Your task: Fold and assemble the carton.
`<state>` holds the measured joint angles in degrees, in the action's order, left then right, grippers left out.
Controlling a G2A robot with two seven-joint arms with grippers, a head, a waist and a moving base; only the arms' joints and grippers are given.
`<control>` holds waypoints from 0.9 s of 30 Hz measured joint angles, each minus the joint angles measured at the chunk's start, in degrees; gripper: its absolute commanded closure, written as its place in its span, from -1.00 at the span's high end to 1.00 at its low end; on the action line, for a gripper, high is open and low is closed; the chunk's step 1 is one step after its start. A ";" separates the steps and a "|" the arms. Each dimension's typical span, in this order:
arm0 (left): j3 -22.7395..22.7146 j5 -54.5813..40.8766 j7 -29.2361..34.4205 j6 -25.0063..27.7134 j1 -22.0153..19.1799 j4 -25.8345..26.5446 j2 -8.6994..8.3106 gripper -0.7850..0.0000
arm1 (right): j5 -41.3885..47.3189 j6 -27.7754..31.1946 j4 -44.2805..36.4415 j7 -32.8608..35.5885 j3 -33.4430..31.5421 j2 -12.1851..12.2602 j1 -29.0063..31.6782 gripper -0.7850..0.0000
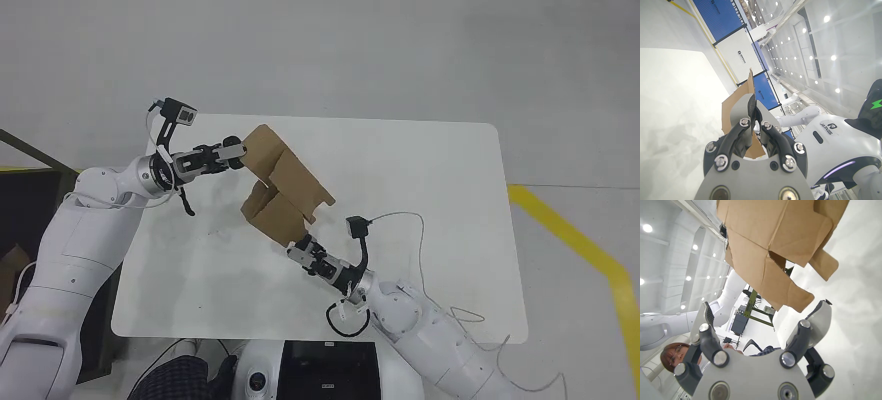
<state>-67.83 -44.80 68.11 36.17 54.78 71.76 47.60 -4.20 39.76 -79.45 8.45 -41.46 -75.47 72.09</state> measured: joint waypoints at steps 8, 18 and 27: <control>0.00 0.00 0.00 0.00 0.00 0.00 0.00 -1.00 | -1.33 3.79 -0.28 -1.48 -2.70 0.23 1.12 1.00; 0.00 0.00 0.00 0.00 0.00 0.00 0.00 -1.00 | 4.55 7.56 -2.34 2.16 -5.25 0.96 3.50 1.00; 0.00 0.00 0.00 0.00 0.00 0.00 0.00 -1.00 | 9.59 7.94 -4.70 7.60 -6.78 1.75 5.20 1.00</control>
<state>-67.83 -44.80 68.11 36.17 54.78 71.76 47.60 5.39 47.70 -84.15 16.05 -48.24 -73.72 77.29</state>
